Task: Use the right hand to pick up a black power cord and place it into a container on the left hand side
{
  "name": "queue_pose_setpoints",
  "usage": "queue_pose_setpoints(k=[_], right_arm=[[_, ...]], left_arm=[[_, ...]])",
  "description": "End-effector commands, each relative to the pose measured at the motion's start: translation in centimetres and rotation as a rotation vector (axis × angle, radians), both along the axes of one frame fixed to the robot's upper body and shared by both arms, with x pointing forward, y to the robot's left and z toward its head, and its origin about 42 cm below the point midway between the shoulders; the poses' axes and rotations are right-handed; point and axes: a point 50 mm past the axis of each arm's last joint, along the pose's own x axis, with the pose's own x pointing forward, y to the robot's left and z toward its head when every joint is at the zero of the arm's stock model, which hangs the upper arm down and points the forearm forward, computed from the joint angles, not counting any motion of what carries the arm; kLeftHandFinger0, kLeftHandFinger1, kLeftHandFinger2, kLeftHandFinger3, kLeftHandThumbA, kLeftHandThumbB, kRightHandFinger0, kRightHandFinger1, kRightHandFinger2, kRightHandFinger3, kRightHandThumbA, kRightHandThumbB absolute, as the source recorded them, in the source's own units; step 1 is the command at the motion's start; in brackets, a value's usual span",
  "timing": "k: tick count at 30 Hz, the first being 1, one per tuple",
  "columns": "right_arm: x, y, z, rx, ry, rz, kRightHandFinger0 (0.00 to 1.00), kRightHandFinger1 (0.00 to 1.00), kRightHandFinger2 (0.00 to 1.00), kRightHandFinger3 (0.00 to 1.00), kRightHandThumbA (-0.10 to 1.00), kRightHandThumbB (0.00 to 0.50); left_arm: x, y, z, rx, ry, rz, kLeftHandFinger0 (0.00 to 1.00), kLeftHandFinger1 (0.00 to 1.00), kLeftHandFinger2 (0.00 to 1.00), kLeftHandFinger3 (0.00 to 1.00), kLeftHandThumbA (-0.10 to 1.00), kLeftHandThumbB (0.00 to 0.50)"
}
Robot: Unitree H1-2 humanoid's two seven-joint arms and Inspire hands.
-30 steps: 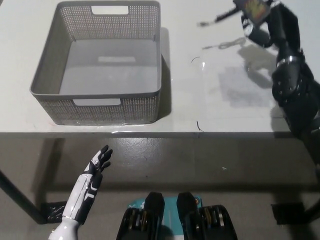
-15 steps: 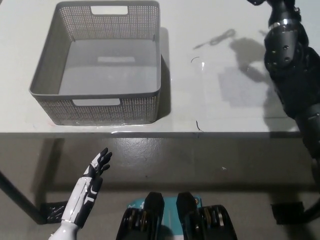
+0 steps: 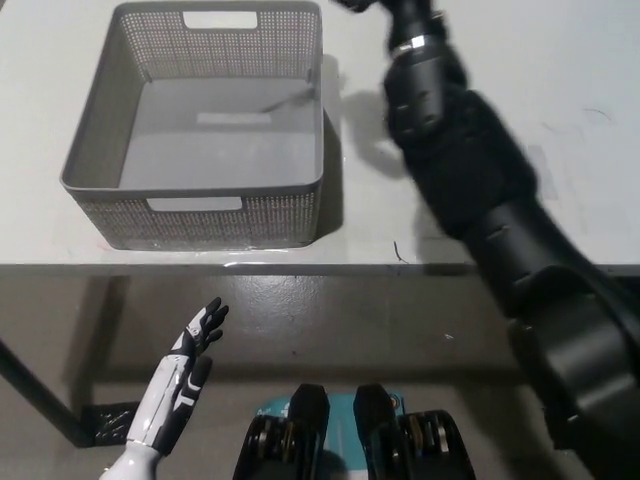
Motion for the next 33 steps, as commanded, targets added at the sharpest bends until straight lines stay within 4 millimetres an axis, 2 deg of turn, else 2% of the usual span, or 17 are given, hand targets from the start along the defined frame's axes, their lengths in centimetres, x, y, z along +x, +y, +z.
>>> queue_pose_setpoints(k=[1, 5, 6, 10, 11, 12, 15, 19, 20, 21, 22, 23, 25, 26, 31, 32, 33], right_arm=[[-1.0, 3.6, 5.6, 0.034, -0.138, 0.059, 0.0, 0.16, 0.55, 0.57, -0.1, 0.198], [-1.3, 5.2, 5.0, 0.033, -0.094, 0.071, 0.0, 0.14, 0.54, 0.54, -0.1, 0.172], [-1.4, 5.7, 4.7, 0.022, -0.074, 0.081, 0.0, 0.17, 0.56, 0.57, -0.1, 0.15], [-1.6, 6.6, 3.4, 0.004, -0.071, 0.102, 0.0, 0.22, 0.62, 0.67, -0.1, 0.158], [-1.7, 6.9, 2.8, -0.02, -0.057, 0.104, 0.0, 0.15, 0.53, 0.67, -0.1, 0.154], [-1.7, 7.2, 2.2, -0.037, -0.037, 0.104, 0.0, 0.1, 0.47, 0.59, -0.1, 0.162], [-1.9, 7.7, 1.0, -0.058, -0.008, 0.104, 0.0, 0.07, 0.45, 0.54, -0.1, 0.169], [-2.0, 8.0, -0.9, -0.08, 0.019, 0.108, 0.0, 0.17, 0.61, 0.66, -0.1, 0.158], [-2.0, 8.2, -1.3, -0.1, 0.035, 0.103, 0.08, 0.26, 0.67, 0.71, -0.1, 0.154], [-2.0, 8.3, -1.6, -0.114, 0.044, 0.098, 0.12, 0.25, 0.65, 0.69, -0.1, 0.155], [-2.0, 8.4, -1.8, -0.119, 0.05, 0.096, 0.36, 0.25, 0.53, 0.6, -0.1, 0.156], [-2.1, 8.5, -1.9, -0.124, 0.053, 0.096, 0.51, 0.25, 0.46, 0.55, -0.1, 0.153], [-2.3, 8.9, -2.4, -0.128, 0.052, 0.116, 0.05, 0.05, 0.36, 0.48, -0.1, 0.154], [-2.4, 9.1, -2.6, -0.131, 0.049, 0.124, 0.0, 0.03, 0.41, 0.5, -0.1, 0.152], [-2.6, 9.3, -3.4, -0.138, 0.07, 0.142, 0.0, 0.14, 0.53, 0.56, -0.1, 0.162], [-2.6, 9.3, -3.6, -0.142, 0.095, 0.135, 0.02, 0.2, 0.58, 0.61, -0.1, 0.161], [-2.4, 9.2, -3.7, -0.142, 0.12, 0.133, 0.09, 0.29, 0.7, 0.75, -0.02, 0.123]], left_arm=[[0.8, -0.4, 1.4, 0.019, -0.07, -0.038, 1.0, 1.0, 1.0, 1.0, 1.0, 0.284], [1.0, -0.9, 1.3, 0.004, -0.051, -0.039, 1.0, 1.0, 1.0, 1.0, 1.0, 0.296], [1.1, -0.9, 1.3, 0.001, -0.052, -0.04, 1.0, 1.0, 1.0, 1.0, 1.0, 0.289], [1.3, -1.2, 1.4, -0.003, -0.05, -0.049, 1.0, 1.0, 1.0, 1.0, 1.0, 0.289], [1.4, -1.3, 1.4, -0.005, -0.05, -0.047, 1.0, 1.0, 1.0, 1.0, 1.0, 0.292], [1.4, -1.3, 1.4, -0.005, -0.051, -0.05, 1.0, 1.0, 1.0, 1.0, 1.0, 0.293], [1.5, -1.5, 1.5, 0.001, -0.056, -0.057, 1.0, 1.0, 1.0, 1.0, 1.0, 0.28], [1.7, -1.5, 1.5, 0.012, -0.062, -0.073, 1.0, 1.0, 1.0, 1.0, 1.0, 0.261], [1.7, -1.5, 1.5, 0.021, -0.063, -0.073, 1.0, 1.0, 1.0, 1.0, 1.0, 0.257], [1.7, -1.5, 1.6, 0.026, -0.065, -0.074, 1.0, 1.0, 1.0, 1.0, 1.0, 0.258], [1.9, -1.6, 1.6, 0.025, -0.066, -0.081, 1.0, 1.0, 1.0, 1.0, 1.0, 0.251], [2.0, -1.6, 1.6, 0.026, -0.067, -0.083, 1.0, 1.0, 1.0, 1.0, 1.0, 0.252], [2.1, -1.7, 1.7, 0.027, -0.074, -0.088, 1.0, 1.0, 1.0, 1.0, 1.0, 0.252], [2.2, -1.7, 1.7, 0.03, -0.075, -0.088, 1.0, 1.0, 1.0, 1.0, 1.0, 0.245], [2.5, -2.0, 1.9, 0.063, -0.083, -0.099, 1.0, 1.0, 1.0, 1.0, 1.0, 0.238], [2.5, -2.0, 2.0, 0.054, -0.079, -0.105, 1.0, 1.0, 1.0, 1.0, 1.0, 0.227], [2.6, -2.0, 2.1, 0.054, -0.075, -0.109, 1.0, 1.0, 1.0, 1.0, 1.0, 0.229]])
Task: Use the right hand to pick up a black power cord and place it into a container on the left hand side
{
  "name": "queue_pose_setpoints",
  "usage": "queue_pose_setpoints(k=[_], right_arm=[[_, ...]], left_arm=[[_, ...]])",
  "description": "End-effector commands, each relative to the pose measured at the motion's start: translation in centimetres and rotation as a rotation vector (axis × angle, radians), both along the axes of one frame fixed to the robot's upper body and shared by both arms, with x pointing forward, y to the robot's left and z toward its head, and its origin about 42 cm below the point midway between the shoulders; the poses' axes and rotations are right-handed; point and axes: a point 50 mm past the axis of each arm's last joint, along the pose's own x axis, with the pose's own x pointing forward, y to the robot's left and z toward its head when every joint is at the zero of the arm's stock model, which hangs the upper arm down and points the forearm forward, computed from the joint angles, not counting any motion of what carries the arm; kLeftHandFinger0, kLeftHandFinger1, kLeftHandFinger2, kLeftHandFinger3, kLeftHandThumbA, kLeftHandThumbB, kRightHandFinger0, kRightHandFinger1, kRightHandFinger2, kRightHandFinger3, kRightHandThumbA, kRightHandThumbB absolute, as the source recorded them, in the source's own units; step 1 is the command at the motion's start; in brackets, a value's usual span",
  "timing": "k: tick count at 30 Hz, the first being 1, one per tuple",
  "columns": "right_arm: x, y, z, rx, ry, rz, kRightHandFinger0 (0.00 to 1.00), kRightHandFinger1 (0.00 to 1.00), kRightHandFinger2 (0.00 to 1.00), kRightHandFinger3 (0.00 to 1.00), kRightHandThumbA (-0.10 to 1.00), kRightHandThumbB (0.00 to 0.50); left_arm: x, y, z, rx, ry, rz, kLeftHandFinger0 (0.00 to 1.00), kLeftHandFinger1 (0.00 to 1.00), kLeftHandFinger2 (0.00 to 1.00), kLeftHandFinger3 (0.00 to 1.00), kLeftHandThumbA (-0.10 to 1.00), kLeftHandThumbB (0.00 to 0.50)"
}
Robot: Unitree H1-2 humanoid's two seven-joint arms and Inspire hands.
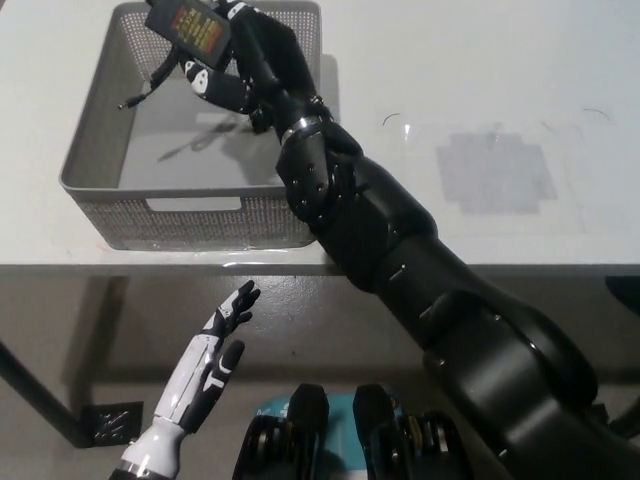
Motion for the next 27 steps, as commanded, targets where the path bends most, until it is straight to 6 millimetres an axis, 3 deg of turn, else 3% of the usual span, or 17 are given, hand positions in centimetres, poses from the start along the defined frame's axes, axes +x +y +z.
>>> queue_pose_setpoints(k=[1, 2, 3, 4, 5, 6, 8, 15, 21, 23, 25, 27], right_arm=[[-0.1, 1.2, 2.6, 0.012, -0.009, 0.059, 0.45, 0.71, 1.0, 1.0, 0.3, 0.108], [0.2, 0.9, 2.6, -0.012, 0.022, 0.076, 0.87, 1.0, 1.0, 1.0, 0.53, 0.169], [0.5, 0.6, 2.6, -0.042, 0.048, 0.097, 1.0, 1.0, 1.0, 1.0, 0.61, 0.17], [0.8, 0.1, 2.4, -0.118, 0.079, 0.11, 1.0, 1.0, 1.0, 1.0, 0.91, 0.253], [0.9, -0.2, 2.2, -0.131, 0.101, 0.111, 1.0, 1.0, 1.0, 1.0, 0.95, 0.312], [1.1, -0.7, 2.0, -0.137, 0.109, 0.108, 1.0, 1.0, 1.0, 1.0, 1.0, 0.406], [1.4, -1.7, 1.8, -0.152, 0.113, 0.099, 1.0, 1.0, 1.0, 1.0, 1.0, 0.479], [1.9, -4.0, 1.5, -0.12, 0.125, 0.091, 1.0, 1.0, 1.0, 1.0, 1.0, 0.467], [2.0, -6.2, 2.4, -0.036, 0.109, 0.091, 1.0, 1.0, 1.0, 1.0, 1.0, 0.5], [1.8, -7.3, 3.7, 0.087, 0.108, 0.139, 1.0, 1.0, 1.0, 1.0, 1.0, 0.463], [1.0, -8.5, 5.6, 0.208, 0.09, 0.172, 1.0, 1.0, 1.0, 1.0, 1.0, 0.5], [-0.4, -10.3, 7.9, 0.299, 0.048, 0.195, 1.0, 1.0, 1.0, 1.0, 1.0, 0.492]], left_arm=[[0.6, -0.1, 1.3, 0.027, -0.043, -0.042, 1.0, 1.0, 1.0, 1.0, 1.0, 0.229], [0.7, -0.2, 1.3, 0.028, -0.044, -0.047, 1.0, 1.0, 1.0, 1.0, 1.0, 0.222], [0.7, -0.3, 1.3, 0.03, -0.046, -0.05, 1.0, 1.0, 1.0, 1.0, 1.0, 0.221], [0.7, -0.3, 1.3, 0.036, -0.046, -0.052, 1.0, 1.0, 1.0, 1.0, 1.0, 0.229], [0.8, -0.3, 1.3, 0.04, -0.049, -0.052, 1.0, 1.0, 1.0, 1.0, 1.0, 0.235], [0.9, -0.4, 1.4, 0.053, -0.055, -0.05, 1.0, 1.0, 1.0, 1.0, 1.0, 0.232], [1.0, -0.4, 1.7, 0.076, -0.066, -0.048, 1.0, 1.0, 1.0, 1.0, 1.0, 0.233], [1.2, -0.6, 1.8, 0.081, -0.061, -0.056, 1.0, 1.0, 1.0, 1.0, 1.0, 0.251], [1.1, -0.7, 1.9, 0.101, -0.055, -0.062, 1.0, 1.0, 1.0, 1.0, 1.0, 0.253], [1.1, -0.8, 2.0, 0.108, -0.06, -0.062, 1.0, 1.0, 1.0, 1.0, 1.0, 0.252], [1.2, -0.8, 2.1, 0.109, -0.058, -0.068, 1.0, 1.0, 1.0, 1.0, 1.0, 0.25], [1.2, -0.9, 2.0, 0.108, -0.058, -0.067, 1.0, 1.0, 1.0, 1.0, 1.0, 0.249]])
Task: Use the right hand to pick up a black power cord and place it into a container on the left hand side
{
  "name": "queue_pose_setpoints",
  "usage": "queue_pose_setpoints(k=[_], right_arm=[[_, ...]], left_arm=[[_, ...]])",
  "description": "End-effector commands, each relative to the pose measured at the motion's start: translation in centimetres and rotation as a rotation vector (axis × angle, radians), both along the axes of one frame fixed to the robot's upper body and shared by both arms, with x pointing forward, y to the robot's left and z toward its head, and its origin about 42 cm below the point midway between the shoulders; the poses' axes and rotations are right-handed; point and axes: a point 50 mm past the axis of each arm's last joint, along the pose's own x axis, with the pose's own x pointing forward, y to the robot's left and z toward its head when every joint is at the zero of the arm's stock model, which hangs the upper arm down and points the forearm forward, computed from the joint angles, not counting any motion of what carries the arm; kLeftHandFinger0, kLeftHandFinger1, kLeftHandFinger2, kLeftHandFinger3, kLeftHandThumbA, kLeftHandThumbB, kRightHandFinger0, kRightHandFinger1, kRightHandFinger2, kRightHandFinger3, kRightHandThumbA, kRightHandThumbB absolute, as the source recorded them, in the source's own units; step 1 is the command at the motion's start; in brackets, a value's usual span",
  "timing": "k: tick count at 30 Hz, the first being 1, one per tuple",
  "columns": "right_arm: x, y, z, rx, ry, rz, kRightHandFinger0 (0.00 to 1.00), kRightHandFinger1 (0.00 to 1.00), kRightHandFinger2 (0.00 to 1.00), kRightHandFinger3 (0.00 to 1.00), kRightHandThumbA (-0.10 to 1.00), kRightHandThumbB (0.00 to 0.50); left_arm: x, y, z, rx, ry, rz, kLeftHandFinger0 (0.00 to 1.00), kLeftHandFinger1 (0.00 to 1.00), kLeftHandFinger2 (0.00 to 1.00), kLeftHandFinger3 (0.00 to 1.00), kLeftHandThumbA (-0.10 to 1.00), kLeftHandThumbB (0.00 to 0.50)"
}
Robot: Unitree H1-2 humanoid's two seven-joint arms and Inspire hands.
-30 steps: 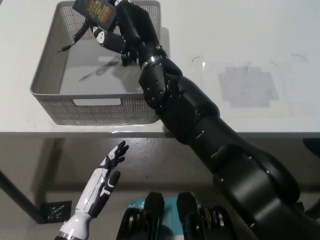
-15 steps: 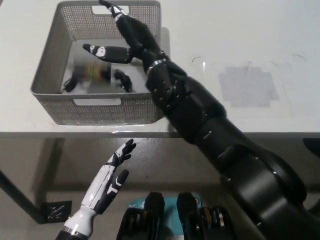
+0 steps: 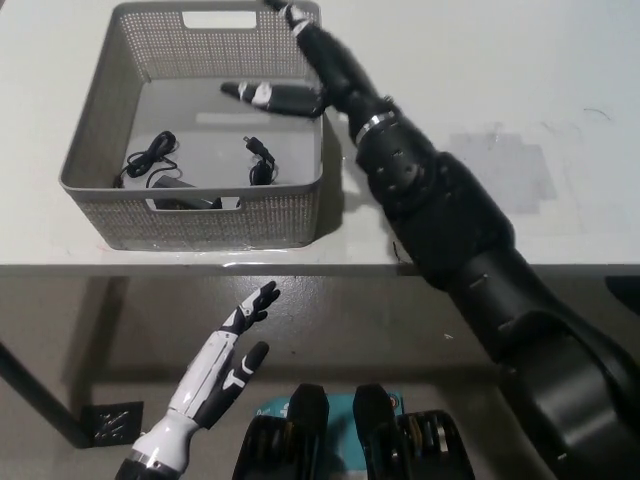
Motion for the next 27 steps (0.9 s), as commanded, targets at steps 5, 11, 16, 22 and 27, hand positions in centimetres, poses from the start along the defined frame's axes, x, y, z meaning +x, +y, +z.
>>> queue_pose_setpoints(k=[5, 11, 16, 22, 27], right_arm=[[-5.4, -7.3, 9.9, 0.433, -0.174, 0.115, 1.0, 1.0, 1.0, 1.0, 1.0, 0.47], [-10.2, -13.3, 7.1, 0.594, -0.234, 0.125, 1.0, 1.0, 1.0, 1.0, 1.0, 0.401], [-14.9, -16.3, 1.3, 0.661, -0.195, 0.142, 1.0, 1.0, 1.0, 1.0, 1.0, 0.396], [-19.6, -17.6, -6.1, 0.569, -0.105, 0.098, 1.0, 1.0, 1.0, 1.0, 1.0, 0.396], [-21.3, -18.8, -10.9, 0.603, 0.02, 0.07, 1.0, 1.0, 1.0, 1.0, 1.0, 0.392]], left_arm=[[0.8, 0.1, 1.7, 0.04, -0.06, -0.023, 1.0, 1.0, 1.0, 1.0, 1.0, 0.248], [0.8, 0.6, 1.5, 0.047, -0.057, -0.012, 1.0, 1.0, 1.0, 1.0, 1.0, 0.253], [1.1, 0.6, 1.3, 0.016, -0.049, -0.013, 1.0, 1.0, 1.0, 1.0, 1.0, 0.251], [1.0, 0.8, 1.3, -0.011, -0.048, 0.009, 1.0, 1.0, 1.0, 1.0, 1.0, 0.273], [1.7, 1.1, 1.5, -0.039, -0.062, 0.018, 1.0, 1.0, 1.0, 1.0, 1.0, 0.251]])
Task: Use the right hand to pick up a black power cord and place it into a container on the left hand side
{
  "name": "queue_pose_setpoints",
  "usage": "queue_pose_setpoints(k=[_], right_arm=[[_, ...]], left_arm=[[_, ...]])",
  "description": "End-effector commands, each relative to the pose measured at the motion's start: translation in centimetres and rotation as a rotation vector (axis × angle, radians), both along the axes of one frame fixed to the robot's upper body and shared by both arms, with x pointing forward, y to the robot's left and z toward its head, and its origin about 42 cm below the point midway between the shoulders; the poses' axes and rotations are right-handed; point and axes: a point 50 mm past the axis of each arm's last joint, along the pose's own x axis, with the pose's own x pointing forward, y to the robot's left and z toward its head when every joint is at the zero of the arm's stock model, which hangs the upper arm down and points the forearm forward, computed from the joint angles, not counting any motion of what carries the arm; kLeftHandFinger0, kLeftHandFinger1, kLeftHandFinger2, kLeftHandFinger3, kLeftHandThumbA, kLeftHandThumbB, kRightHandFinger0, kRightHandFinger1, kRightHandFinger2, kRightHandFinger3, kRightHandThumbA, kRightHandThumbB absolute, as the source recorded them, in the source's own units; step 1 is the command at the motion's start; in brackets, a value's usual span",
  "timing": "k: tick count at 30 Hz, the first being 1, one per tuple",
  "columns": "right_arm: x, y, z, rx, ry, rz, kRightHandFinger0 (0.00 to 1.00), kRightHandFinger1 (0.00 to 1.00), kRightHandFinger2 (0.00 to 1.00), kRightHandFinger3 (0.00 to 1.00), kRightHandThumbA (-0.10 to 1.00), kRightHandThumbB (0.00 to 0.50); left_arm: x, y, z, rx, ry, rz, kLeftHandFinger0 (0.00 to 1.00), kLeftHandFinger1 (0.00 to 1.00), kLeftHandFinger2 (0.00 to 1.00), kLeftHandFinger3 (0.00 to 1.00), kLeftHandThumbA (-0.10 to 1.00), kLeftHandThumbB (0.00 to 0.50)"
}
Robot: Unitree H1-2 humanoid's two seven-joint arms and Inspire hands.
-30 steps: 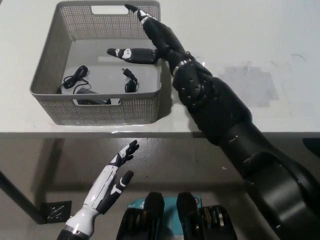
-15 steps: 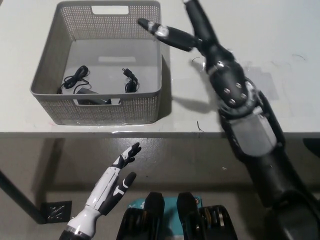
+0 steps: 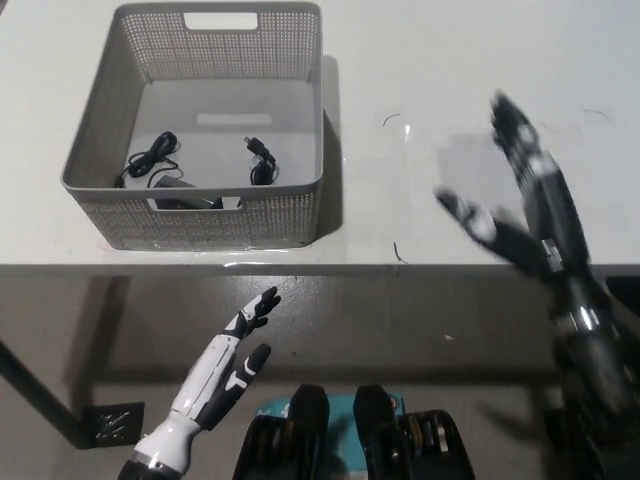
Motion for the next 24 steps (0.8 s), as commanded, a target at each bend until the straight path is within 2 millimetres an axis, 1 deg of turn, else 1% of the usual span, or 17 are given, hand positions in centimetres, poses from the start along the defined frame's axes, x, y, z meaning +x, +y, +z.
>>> queue_pose_setpoints(k=[1, 2, 3, 4, 5, 6, 8, 9, 10, 11, 12, 15, 17, 18, 19, 20, 24], right_arm=[[-3.9, -1.8, -0.3, 0.153, -0.057, 0.142, 1.0, 1.0, 1.0, 1.0, 1.0, 0.394], [-4.3, -2.0, -1.3, 0.153, -0.035, 0.137, 1.0, 1.0, 1.0, 1.0, 1.0, 0.369], [-4.6, -2.1, -1.9, 0.15, -0.022, 0.134, 1.0, 1.0, 1.0, 1.0, 1.0, 0.356], [-5.0, -2.3, -3.0, 0.133, -0.001, 0.119, 1.0, 1.0, 1.0, 1.0, 1.0, 0.327], [-5.1, -2.5, -3.4, 0.127, 0.004, 0.118, 1.0, 1.0, 1.0, 1.0, 1.0, 0.323], [-5.1, -2.5, -3.7, 0.13, 0.007, 0.119, 1.0, 1.0, 1.0, 1.0, 1.0, 0.305], [-5.3, -2.5, -5.0, 0.137, 0.026, 0.121, 1.0, 1.0, 1.0, 1.0, 1.0, 0.272], [-5.5, -2.3, -6.0, 0.156, 0.052, 0.136, 1.0, 1.0, 1.0, 1.0, 1.0, 0.259], [-5.6, -2.2, -6.5, 0.162, 0.065, 0.147, 1.0, 1.0, 1.0, 1.0, 1.0, 0.247], [-5.7, -2.0, -6.9, 0.165, 0.079, 0.154, 1.0, 1.0, 1.0, 1.0, 1.0, 0.258], [-5.9, -1.9, -7.5, 0.165, 0.104, 0.155, 1.0, 1.0, 1.0, 1.0, 1.0, 0.293], [-6.0, -1.6, -8.4, 0.156, 0.133, 0.16, 1.0, 1.0, 1.0, 1.0, 1.0, 0.297], [-5.9, -1.2, -9.1, 0.164, 0.158, 0.164, 1.0, 1.0, 1.0, 1.0, 1.0, 0.31], [-5.7, -1.0, -9.2, 0.164, 0.168, 0.17, 1.0, 1.0, 1.0, 1.0, 1.0, 0.304], [-5.5, -0.9, -9.6, 0.162, 0.178, 0.175, 1.0, 1.0, 1.0, 1.0, 1.0, 0.291], [-5.5, -0.8, -9.8, 0.16, 0.181, 0.179, 1.0, 1.0, 1.0, 1.0, 1.0, 0.29], [-5.0, -0.8, -10.2, 0.136, 0.178, 0.189, 1.0, 1.0, 1.0, 1.0, 1.0, 0.237]], left_arm=[[1.5, 1.0, 2.2, -0.049, -0.095, 0.013, 1.0, 1.0, 1.0, 1.0, 1.0, 0.251], [1.4, 1.0, 2.1, -0.05, -0.096, 0.015, 1.0, 1.0, 1.0, 1.0, 1.0, 0.247], [1.4, 1.0, 2.0, -0.051, -0.095, 0.02, 1.0, 1.0, 1.0, 1.0, 1.0, 0.256], [1.3, 1.0, 2.0, -0.056, -0.082, 0.018, 1.0, 1.0, 1.0, 1.0, 1.0, 0.274], [1.2, 1.0, 1.9, -0.061, -0.075, 0.019, 1.0, 1.0, 1.0, 1.0, 1.0, 0.274], [1.2, 1.0, 1.9, -0.066, -0.074, 0.019, 1.0, 1.0, 1.0, 1.0, 1.0, 0.278], [1.2, 1.0, 1.8, -0.081, -0.061, 0.022, 1.0, 1.0, 1.0, 1.0, 0.99, 0.283], [1.2, 1.2, 1.7, -0.081, -0.061, 0.027, 1.0, 1.0, 1.0, 1.0, 0.99, 0.282], [1.2, 1.2, 1.7, -0.079, -0.063, 0.03, 1.0, 1.0, 1.0, 1.0, 0.99, 0.281], [1.2, 1.2, 1.8, -0.078, -0.065, 0.031, 1.0, 1.0, 1.0, 1.0, 0.99, 0.274], [1.2, 1.2, 1.8, -0.081, -0.07, 0.03, 1.0, 1.0, 1.0, 1.0, 0.99, 0.265], [1.4, 1.1, 1.8, -0.093, -0.071, 0.033, 1.0, 1.0, 1.0, 1.0, 0.99, 0.265], [1.4, 1.2, 1.8, -0.097, -0.069, 0.037, 1.0, 1.0, 1.0, 1.0, 0.99, 0.267], [1.4, 1.3, 1.8, -0.098, -0.071, 0.039, 1.0, 1.0, 1.0, 1.0, 1.0, 0.256], [1.4, 1.3, 1.9, -0.098, -0.07, 0.042, 1.0, 1.0, 1.0, 1.0, 1.0, 0.261], [1.4, 1.4, 1.9, -0.099, -0.069, 0.045, 1.0, 1.0, 1.0, 1.0, 1.0, 0.261], [1.5, 1.3, 1.8, -0.104, -0.069, 0.049, 1.0, 1.0, 1.0, 1.0, 1.0, 0.265]])
